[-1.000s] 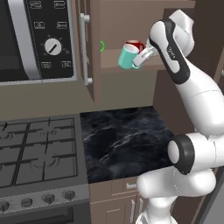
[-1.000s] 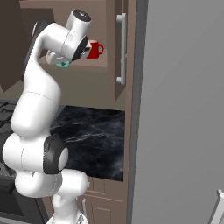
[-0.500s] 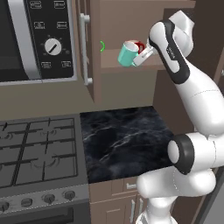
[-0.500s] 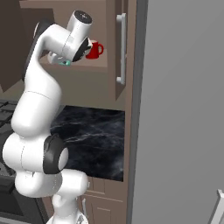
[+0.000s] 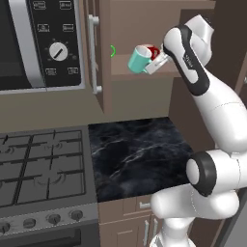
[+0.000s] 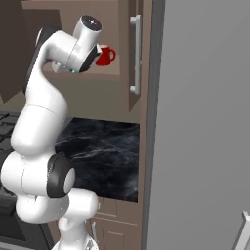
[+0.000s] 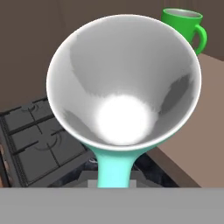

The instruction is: Pick the mug on the counter and place it in the cabinet with the handle facing the right, like the mugs already inside.

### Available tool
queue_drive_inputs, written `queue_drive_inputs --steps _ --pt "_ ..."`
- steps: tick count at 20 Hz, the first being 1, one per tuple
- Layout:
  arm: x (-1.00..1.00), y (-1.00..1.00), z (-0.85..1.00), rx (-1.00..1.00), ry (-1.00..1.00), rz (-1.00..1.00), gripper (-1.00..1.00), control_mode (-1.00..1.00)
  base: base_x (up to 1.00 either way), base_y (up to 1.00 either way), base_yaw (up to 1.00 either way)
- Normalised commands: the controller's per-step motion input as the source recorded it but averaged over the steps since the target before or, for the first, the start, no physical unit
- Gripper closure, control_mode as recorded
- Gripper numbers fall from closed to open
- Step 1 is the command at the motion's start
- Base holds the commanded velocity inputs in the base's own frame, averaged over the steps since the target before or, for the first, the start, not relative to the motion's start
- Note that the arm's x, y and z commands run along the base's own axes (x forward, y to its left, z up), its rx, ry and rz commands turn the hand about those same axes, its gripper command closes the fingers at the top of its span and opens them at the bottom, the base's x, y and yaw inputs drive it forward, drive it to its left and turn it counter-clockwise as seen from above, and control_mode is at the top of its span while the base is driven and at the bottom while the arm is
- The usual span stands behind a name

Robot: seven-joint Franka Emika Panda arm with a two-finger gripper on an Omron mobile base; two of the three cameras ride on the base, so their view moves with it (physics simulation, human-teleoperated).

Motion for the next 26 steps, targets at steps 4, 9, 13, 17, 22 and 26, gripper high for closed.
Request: queue_drive_inputs --steps 4,9,13,17,22,26 --pt "0.0 0.18 0.0 -0.01 -0.02 0.0 1.0 -1.0 0.0 0.0 0.0" --pt "0.0 0.13 -0.04 -0.03 -0.05 0.0 1.0 -1.0 0.0 0.0 0.0" --pt "0.0 0.01 -0.15 -0.04 -0.03 -0.04 1.0 -1.0 0.0 0.0 0.0" --pt "0.03 0.0 -0.14 -0.04 -0.01 -0.09 1.0 -1.0 0.0 0.0 0.0" --pt "0.22 0.0 -0.02 0.0 0.0 -0.1 1.0 -1.0 0.0 0.0 0.0" --pt "0.29 0.0 -0.02 0.0 0.0 -0.08 1.0 -1.0 0.0 0.0 0.0"
